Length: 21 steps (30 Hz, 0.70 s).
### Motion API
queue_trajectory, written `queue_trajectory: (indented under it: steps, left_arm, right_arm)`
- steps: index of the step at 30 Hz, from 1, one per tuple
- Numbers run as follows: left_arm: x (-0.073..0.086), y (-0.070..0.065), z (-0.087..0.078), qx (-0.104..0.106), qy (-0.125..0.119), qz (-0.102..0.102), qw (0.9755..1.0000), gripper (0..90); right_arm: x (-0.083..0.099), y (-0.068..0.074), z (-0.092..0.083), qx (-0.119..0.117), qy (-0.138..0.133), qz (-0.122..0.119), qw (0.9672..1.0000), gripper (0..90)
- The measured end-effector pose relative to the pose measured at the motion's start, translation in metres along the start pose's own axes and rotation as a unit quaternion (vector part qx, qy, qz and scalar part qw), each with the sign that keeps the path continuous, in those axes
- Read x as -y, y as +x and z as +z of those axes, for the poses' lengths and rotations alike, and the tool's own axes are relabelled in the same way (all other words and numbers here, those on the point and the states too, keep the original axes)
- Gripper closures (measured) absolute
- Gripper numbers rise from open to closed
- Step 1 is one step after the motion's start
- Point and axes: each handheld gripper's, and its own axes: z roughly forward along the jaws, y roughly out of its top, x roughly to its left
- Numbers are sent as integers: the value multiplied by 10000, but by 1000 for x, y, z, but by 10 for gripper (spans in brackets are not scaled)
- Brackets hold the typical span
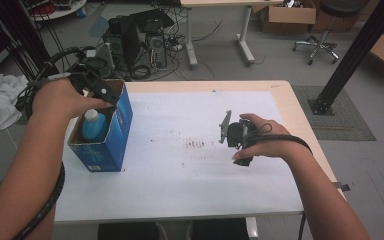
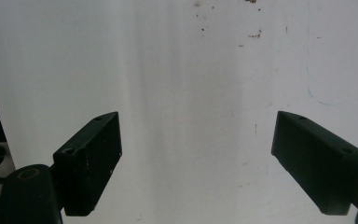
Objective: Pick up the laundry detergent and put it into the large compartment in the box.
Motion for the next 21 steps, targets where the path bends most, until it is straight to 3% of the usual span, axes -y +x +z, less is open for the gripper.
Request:
queue_trajectory:
  steps: [1,2,4,8,10,14,16,21]
  left_arm:
    - [-1,-3,-3,14,-49,138,9999,1]
    - [-1,-3,-3,14,-49,138,9999,1]
    - [-5,-14,-9,83,-72,546,9984,1]
    - [-8,-31,-15,239,-165,1141,9930,1]
    - [-10,-40,-17,301,-225,1338,9903,1]
    - [-13,-56,-22,288,-295,1870,9815,1]
    - [-14,-63,-25,331,-441,2141,9752,1]
    - [-18,-82,-21,325,-438,2650,9627,1]
  right_arm:
    - [0,0,0,-2,-10,1,10000,160]
    - [0,-1,-1,0,0,-8,10000,160]
    - [-1,-1,-1,9,16,-17,10000,160]
    - [-2,-3,-2,-3,54,-29,10000,160]
    - [-2,-4,-3,-9,41,-23,10000,160]
    - [-3,-6,-5,-12,78,-31,10000,160]
    - [-3,-7,-6,-11,77,-30,10000,160]
    - [-4,-10,-6,-42,146,-43,9999,160]
